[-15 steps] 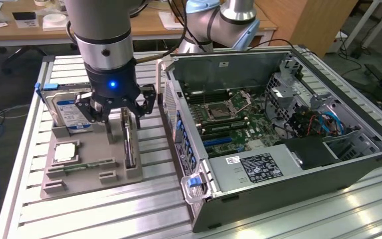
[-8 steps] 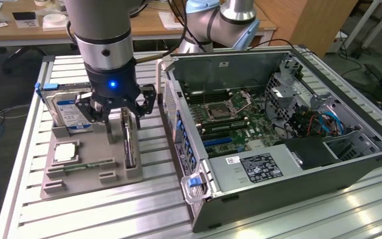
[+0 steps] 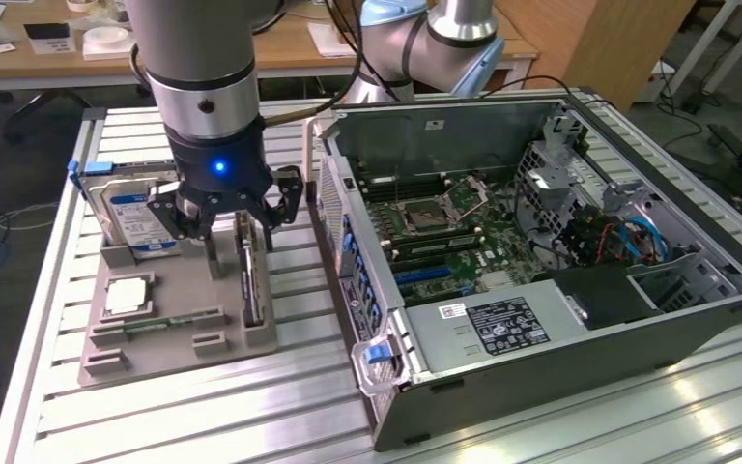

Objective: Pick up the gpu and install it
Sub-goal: 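Pick up the gpu and move the gpu toward the slot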

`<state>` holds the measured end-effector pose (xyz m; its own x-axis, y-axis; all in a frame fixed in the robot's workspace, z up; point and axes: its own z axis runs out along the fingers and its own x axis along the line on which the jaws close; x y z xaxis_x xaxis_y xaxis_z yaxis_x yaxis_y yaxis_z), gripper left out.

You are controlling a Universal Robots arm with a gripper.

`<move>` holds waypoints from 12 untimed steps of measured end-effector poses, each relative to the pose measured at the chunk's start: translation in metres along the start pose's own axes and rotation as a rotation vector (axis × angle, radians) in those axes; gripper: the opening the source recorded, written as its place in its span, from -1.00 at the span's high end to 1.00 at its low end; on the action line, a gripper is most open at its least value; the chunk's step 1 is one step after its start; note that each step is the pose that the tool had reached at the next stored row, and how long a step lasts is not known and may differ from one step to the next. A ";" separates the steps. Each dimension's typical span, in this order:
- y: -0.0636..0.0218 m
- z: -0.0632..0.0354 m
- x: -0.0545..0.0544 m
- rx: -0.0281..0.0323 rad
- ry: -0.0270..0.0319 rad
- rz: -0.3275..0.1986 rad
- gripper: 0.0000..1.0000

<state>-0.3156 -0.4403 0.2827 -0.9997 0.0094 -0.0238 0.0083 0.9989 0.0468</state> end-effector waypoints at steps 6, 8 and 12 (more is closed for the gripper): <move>0.0053 0.0109 0.000 0.0000 -0.0001 0.000 -0.29; 0.0065 0.0147 0.000 0.0000 0.0000 0.000 -0.29; 0.0081 0.0219 0.000 0.0001 0.0001 0.000 -0.29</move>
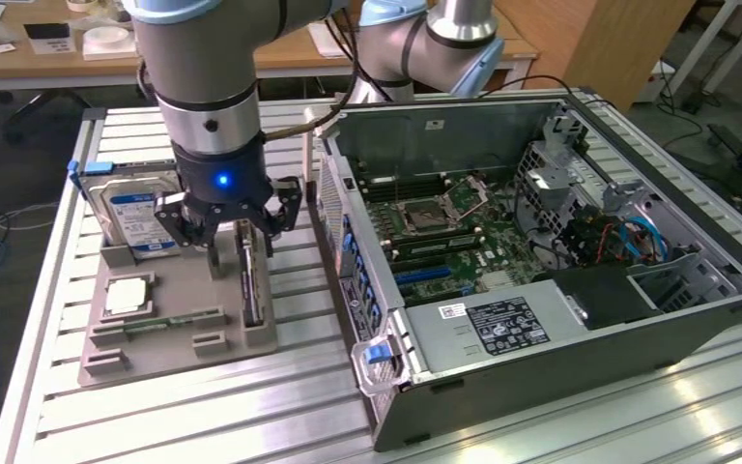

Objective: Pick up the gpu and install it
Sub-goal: 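Pick up the gpu and move the gpu toward the slot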

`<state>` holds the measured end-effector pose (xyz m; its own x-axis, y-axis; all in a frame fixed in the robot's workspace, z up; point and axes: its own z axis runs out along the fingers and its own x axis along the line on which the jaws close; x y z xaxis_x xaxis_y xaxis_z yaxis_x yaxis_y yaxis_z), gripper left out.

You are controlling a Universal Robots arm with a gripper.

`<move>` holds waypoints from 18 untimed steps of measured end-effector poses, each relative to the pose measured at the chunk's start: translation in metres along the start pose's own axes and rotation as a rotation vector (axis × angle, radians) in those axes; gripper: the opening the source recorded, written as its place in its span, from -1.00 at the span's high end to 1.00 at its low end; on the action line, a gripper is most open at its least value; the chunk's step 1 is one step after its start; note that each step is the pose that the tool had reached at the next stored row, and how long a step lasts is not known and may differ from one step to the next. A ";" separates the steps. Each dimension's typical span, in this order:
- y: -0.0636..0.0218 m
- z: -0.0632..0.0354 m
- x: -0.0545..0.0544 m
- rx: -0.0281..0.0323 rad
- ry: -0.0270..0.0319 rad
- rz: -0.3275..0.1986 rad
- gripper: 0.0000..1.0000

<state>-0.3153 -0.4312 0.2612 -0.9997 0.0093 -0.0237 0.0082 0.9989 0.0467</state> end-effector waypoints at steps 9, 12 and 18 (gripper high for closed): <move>0.0000 0.0165 0.000 -0.0001 -0.0001 0.000 -0.29; -0.0002 0.0210 0.001 0.0001 0.0000 0.000 -0.29; -0.0003 0.0274 0.001 0.0005 0.0001 0.000 -0.29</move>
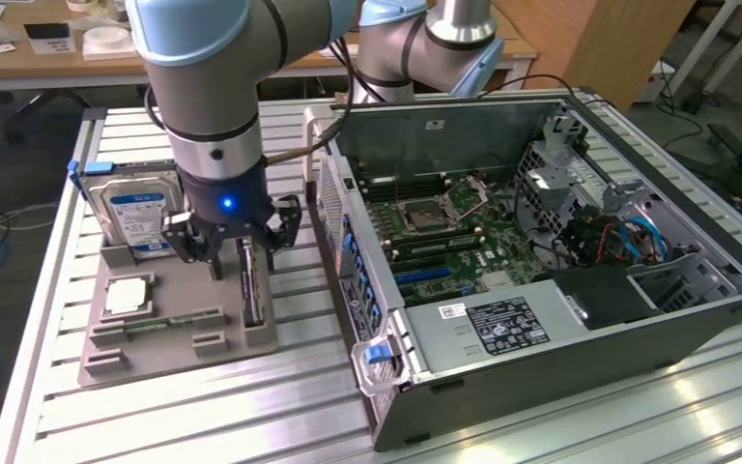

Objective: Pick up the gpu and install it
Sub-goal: 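Pick up the gpu and move the gpu toward the slot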

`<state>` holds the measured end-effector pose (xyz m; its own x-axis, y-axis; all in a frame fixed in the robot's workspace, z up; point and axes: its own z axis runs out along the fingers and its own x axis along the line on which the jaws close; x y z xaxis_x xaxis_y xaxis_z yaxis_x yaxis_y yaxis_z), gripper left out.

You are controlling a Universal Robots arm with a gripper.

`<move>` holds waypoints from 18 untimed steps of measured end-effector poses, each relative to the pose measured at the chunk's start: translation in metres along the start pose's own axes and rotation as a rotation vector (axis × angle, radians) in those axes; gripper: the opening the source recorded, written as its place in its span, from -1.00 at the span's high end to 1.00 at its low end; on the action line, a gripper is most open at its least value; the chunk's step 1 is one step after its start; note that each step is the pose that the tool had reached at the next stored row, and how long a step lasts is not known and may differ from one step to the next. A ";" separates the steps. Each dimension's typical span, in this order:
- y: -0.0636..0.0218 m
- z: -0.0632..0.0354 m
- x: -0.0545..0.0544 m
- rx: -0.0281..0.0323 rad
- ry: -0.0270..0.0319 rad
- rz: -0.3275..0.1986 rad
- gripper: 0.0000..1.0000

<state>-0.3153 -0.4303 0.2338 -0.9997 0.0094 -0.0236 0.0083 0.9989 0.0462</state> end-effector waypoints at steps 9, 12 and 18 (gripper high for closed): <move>0.0081 0.0168 0.000 -0.0002 -0.0002 0.000 -0.29; 0.0075 0.0223 0.001 -0.0001 -0.0001 0.000 -0.29; 0.0050 0.0318 0.001 0.0023 -0.0001 0.000 -0.29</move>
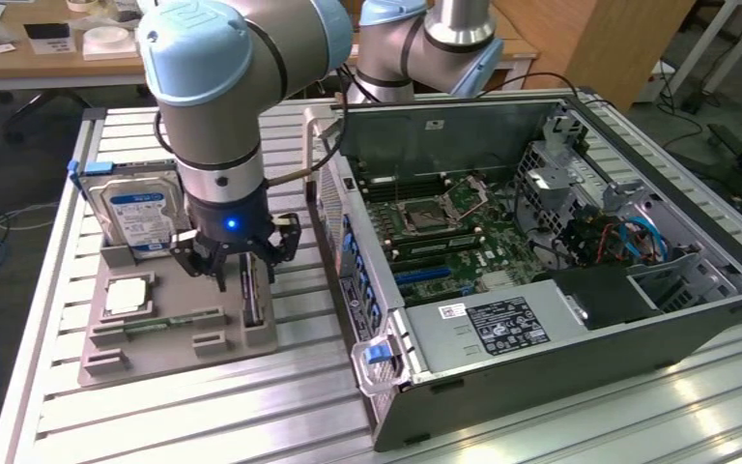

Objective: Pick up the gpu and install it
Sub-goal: 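Pick up the gpu and move the gpu toward the slot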

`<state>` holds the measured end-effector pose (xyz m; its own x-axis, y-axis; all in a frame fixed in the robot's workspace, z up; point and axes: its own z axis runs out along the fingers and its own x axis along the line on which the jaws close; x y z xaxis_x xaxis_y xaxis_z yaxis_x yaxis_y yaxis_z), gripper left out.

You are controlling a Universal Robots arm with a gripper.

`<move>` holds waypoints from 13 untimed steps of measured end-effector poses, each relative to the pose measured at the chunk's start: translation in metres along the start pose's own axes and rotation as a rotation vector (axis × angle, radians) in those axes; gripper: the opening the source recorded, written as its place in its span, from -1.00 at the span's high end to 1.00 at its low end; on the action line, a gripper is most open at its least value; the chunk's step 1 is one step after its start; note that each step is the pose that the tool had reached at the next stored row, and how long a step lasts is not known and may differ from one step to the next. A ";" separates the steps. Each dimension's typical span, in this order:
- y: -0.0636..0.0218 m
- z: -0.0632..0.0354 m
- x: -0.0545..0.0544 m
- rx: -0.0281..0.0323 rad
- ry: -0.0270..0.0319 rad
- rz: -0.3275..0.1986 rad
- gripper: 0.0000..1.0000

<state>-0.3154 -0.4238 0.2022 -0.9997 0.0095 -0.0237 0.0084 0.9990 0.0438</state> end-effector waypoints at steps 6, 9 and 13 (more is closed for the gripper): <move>0.0000 0.0001 0.000 0.0007 -0.0002 0.000 -0.29; 0.0000 -0.0008 0.000 0.0007 -0.0002 0.000 -0.29; 0.0001 -0.0029 0.000 0.0009 0.0002 0.000 -0.29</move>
<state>-0.3152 -0.4238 0.2051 -0.9997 0.0093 -0.0235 0.0083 0.9990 0.0429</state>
